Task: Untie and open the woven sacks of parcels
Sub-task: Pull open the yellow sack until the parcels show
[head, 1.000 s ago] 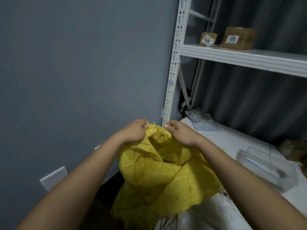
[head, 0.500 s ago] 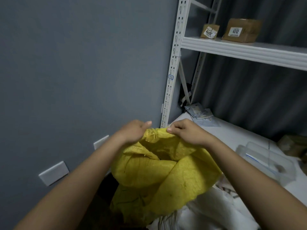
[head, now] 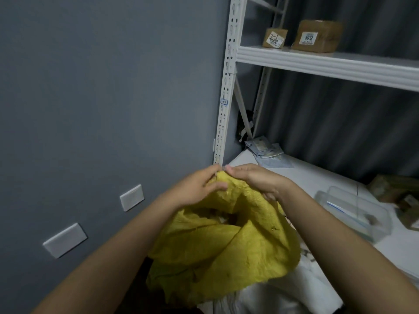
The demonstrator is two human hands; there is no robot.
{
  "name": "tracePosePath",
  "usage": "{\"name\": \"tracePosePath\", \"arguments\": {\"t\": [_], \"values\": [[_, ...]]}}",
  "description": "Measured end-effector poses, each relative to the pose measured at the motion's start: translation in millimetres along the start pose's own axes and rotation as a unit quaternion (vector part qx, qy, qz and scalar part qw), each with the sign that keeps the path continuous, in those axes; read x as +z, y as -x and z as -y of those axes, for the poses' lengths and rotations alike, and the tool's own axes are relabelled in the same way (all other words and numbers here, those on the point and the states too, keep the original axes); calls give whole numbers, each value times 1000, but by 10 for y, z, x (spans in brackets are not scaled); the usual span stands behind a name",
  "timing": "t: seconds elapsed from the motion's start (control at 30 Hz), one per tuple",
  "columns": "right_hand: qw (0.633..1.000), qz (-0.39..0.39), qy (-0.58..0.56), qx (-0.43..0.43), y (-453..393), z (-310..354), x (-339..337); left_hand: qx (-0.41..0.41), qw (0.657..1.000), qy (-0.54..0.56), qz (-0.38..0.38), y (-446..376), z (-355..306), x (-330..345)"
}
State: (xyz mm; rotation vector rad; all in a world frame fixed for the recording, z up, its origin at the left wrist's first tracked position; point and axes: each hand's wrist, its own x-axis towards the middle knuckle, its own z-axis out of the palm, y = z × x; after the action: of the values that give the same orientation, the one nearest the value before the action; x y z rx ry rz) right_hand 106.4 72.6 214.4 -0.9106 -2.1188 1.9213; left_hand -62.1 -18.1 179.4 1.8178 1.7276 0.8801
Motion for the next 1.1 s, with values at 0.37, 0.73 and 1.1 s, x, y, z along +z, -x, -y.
{"name": "tracePosePath", "arguments": {"t": [0.37, 0.73, 1.1], "values": [[994, -34, -37, 93, 135, -62, -122, 8, 995, -102, -11, -64, -72, 84], [979, -120, -161, -28, 190, -222, -144, 16, 994, -107, 12, -204, -48, -63], [839, -353, 414, -28, 157, -389, 126, -9, 992, -105, -74, -357, -27, -178]]}}
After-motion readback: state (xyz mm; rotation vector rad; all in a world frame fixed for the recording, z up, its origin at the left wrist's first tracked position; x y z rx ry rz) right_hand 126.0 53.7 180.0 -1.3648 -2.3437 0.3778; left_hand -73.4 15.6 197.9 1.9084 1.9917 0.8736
